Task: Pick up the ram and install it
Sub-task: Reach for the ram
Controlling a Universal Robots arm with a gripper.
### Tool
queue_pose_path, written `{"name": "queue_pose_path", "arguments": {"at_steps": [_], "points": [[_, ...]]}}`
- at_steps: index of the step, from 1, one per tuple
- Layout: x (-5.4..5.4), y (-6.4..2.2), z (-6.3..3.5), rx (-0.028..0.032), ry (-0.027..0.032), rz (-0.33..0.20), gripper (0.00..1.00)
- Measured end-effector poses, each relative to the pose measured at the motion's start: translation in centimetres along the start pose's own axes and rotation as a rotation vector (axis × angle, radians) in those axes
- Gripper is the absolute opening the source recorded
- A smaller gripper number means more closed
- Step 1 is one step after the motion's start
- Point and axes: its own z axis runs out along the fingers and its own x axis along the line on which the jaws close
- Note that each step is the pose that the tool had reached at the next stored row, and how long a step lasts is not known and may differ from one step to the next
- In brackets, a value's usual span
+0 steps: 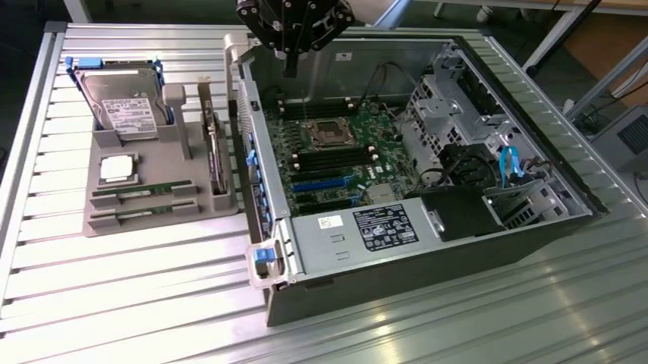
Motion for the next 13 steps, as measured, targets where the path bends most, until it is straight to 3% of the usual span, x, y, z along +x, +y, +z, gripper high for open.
{"name": "queue_pose_path", "arguments": {"at_steps": [13], "points": [[1.21, -0.09, -0.03, 0.0000, 0.0000, 0.000, 0.10]]}}
